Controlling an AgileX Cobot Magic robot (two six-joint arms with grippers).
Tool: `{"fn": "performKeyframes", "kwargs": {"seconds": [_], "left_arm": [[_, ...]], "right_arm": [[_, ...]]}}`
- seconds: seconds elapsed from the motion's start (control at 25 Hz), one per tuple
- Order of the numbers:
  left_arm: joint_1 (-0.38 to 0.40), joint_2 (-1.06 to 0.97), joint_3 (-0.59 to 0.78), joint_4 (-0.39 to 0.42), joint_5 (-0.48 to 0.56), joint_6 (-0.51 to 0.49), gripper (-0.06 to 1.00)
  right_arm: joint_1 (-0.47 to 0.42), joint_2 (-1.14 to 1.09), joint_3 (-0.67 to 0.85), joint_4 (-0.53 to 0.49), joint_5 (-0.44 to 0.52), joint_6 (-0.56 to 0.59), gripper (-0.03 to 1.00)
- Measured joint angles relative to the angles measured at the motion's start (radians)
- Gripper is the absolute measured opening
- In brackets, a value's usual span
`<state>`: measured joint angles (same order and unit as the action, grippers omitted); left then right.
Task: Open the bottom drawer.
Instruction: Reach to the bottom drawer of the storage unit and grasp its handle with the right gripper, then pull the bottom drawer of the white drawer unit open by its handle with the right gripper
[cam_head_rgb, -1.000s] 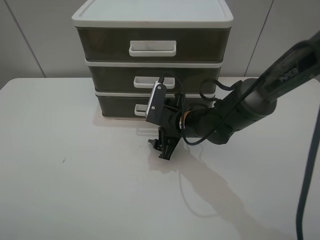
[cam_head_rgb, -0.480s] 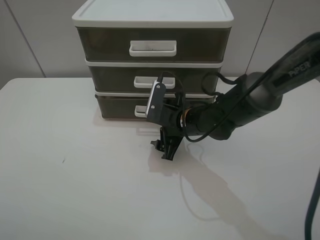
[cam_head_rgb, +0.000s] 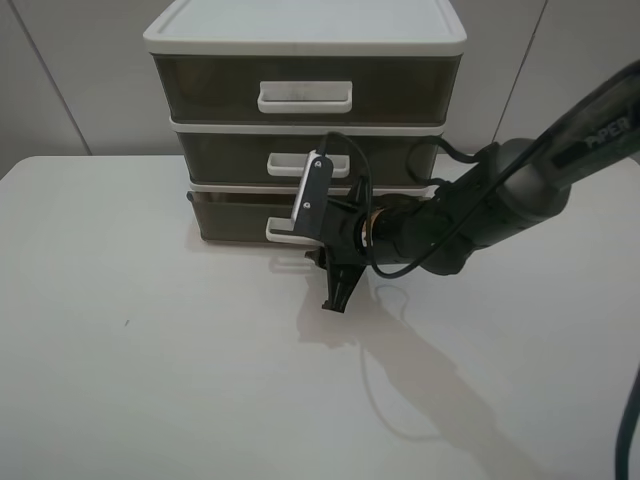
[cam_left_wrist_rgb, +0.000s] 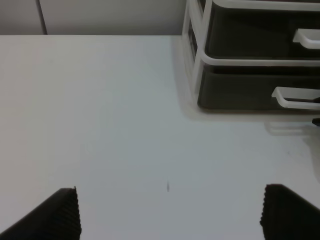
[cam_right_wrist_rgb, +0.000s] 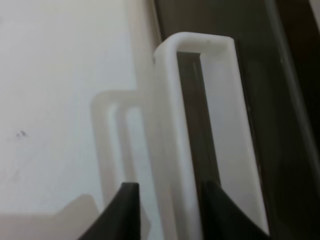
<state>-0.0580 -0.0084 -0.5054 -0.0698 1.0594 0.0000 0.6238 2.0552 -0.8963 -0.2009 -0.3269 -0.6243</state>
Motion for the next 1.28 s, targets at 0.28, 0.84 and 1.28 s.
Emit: {"fn": "performKeyframes", "kwargs": {"seconds": [0.28, 0.84, 1.28], "left_arm": [[0.0, 0.0, 0.0, 0.0, 0.0, 0.0, 0.74], [0.0, 0.0, 0.0, 0.0, 0.0, 0.0, 0.74], [0.0, 0.0, 0.0, 0.0, 0.0, 0.0, 0.74]], "right_arm": [[-0.001, -0.003, -0.002, -0.007, 0.003, -0.012, 0.11], [-0.001, -0.044, -0.003, -0.065, 0.117, -0.011, 0.1], [0.012, -0.092, 0.017, -0.093, 0.206, -0.005, 0.1]]}}
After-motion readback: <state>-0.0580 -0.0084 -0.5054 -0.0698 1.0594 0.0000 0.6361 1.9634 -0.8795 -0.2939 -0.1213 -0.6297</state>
